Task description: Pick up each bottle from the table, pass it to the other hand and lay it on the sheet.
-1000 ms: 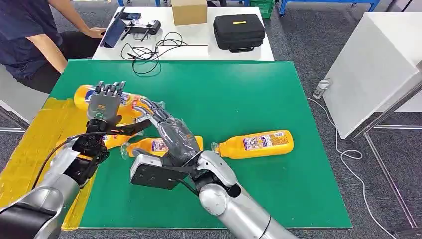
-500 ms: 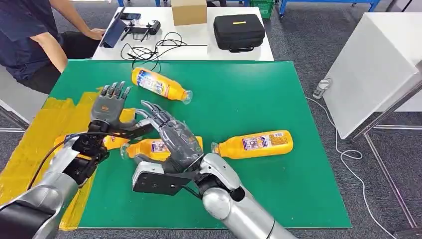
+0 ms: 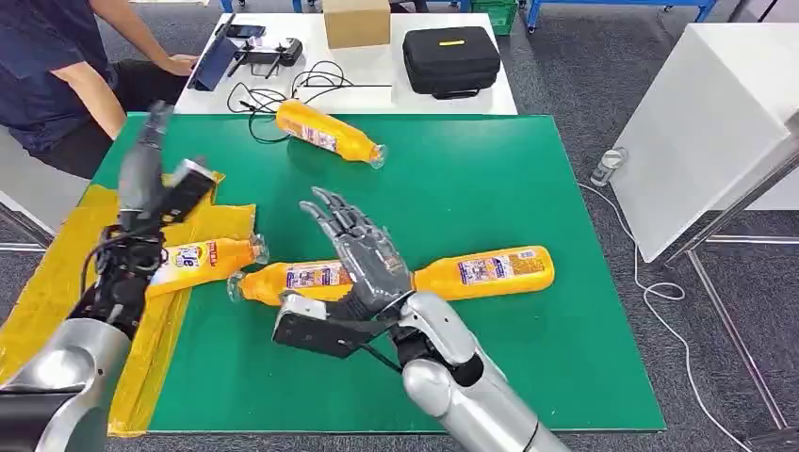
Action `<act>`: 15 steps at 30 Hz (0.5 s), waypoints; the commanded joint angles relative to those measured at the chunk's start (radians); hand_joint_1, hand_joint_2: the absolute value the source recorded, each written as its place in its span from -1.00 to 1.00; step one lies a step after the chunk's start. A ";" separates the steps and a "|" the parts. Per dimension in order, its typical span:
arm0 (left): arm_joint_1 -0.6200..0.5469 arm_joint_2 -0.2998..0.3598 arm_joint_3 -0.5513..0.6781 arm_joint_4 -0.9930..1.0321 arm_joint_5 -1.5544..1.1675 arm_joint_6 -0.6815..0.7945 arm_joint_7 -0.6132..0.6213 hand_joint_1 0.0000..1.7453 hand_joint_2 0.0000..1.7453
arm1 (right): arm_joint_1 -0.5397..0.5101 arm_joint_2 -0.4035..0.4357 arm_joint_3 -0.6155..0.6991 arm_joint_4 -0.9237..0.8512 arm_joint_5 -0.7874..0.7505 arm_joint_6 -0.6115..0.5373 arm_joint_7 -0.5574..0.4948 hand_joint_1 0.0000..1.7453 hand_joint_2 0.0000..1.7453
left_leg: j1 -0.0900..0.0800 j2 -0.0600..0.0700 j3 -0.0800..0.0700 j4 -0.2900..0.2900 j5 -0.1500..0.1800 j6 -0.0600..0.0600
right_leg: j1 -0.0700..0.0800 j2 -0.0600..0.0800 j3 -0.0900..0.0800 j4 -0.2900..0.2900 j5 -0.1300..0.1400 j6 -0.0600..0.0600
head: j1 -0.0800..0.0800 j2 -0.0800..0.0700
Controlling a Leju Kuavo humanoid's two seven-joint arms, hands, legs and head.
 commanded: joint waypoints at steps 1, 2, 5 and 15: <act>0.088 -0.101 0.219 -0.337 0.386 -0.237 -0.024 -1.00 -1.00 | -0.098 -0.023 -0.118 0.386 0.070 -0.036 0.017 -1.00 1.00 | 0.000 -0.003 0.004 -0.002 0.000 -0.001 | 0.000 -0.005 0.006 -0.003 -0.001 0.001 | 0.000 0.000; 0.095 -0.109 0.201 -0.340 0.411 -0.244 -0.024 -1.00 -1.00 | -0.096 -0.023 -0.126 0.405 0.073 -0.036 0.019 -1.00 1.00 | 0.000 -0.004 0.005 -0.002 0.000 -0.001 | 0.001 -0.006 0.007 -0.003 -0.002 0.002 | 0.000 0.000; 0.076 -0.144 0.136 -0.328 0.441 -0.255 -0.032 -1.00 -1.00 | -0.110 -0.018 -0.156 0.477 0.081 -0.020 0.039 -1.00 1.00 | 0.000 -0.008 0.004 -0.002 0.000 0.000 | 0.001 -0.008 0.007 -0.003 -0.002 0.002 | 0.000 0.000; 0.009 -0.169 0.059 -0.266 0.474 -0.248 -0.030 -1.00 -1.00 | -0.176 0.000 -0.203 0.612 0.056 0.057 -0.019 -1.00 1.00 | -0.001 -0.007 -0.001 0.001 0.000 -0.001 | -0.002 -0.007 0.002 0.000 -0.001 0.001 | 0.000 0.000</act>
